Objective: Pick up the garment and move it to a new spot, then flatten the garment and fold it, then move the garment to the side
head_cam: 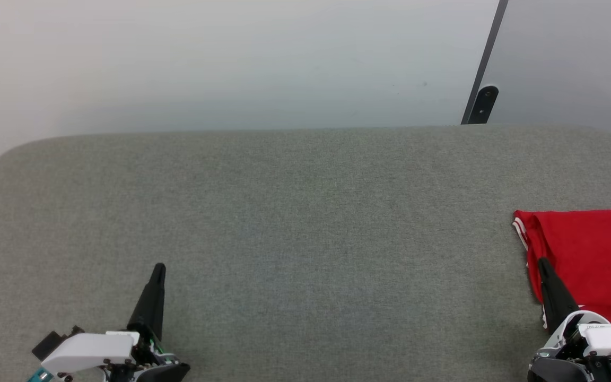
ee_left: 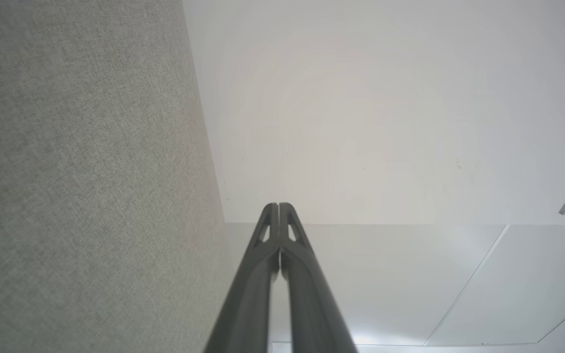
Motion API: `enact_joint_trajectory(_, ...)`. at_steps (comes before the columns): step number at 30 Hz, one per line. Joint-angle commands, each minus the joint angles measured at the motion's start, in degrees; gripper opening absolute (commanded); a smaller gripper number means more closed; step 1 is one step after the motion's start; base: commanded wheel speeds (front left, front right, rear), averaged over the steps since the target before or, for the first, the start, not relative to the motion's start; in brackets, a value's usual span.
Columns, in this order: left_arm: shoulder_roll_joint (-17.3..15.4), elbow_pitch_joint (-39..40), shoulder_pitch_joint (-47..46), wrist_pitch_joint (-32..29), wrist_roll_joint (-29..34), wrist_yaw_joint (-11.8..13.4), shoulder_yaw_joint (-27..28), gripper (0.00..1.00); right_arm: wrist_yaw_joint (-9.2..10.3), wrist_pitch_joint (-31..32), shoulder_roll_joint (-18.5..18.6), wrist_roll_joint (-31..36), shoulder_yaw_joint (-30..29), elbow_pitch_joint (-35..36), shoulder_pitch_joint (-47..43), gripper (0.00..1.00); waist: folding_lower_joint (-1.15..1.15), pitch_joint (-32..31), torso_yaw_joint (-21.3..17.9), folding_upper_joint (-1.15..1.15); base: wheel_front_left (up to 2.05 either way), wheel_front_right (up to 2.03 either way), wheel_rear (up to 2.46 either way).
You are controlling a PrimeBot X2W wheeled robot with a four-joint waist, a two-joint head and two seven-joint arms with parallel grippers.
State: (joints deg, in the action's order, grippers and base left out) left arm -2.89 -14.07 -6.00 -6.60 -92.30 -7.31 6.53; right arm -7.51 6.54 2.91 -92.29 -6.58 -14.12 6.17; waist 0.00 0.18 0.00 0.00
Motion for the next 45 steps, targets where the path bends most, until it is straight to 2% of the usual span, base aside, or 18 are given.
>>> enact_joint_trajectory(1, 0.0, -0.1, -0.6, -0.1, -0.2, -0.4, 0.1, 0.00, 0.04, -0.1, -0.1, -0.2, 0.0, 0.0, 0.2, 0.00, 0.00, 0.0, 0.0, 0.00, 0.00, 0.00, 0.00)
enact_joint_trajectory(45, 0.0, 0.0, -0.6, -0.1, -0.2, -0.4, 0.1, 0.00, 0.04, -0.1, -0.1, -0.2, 0.0, 0.0, 0.2, 0.00, 0.00, 0.0, 0.0, 0.00, 0.00, 0.00, 0.00)
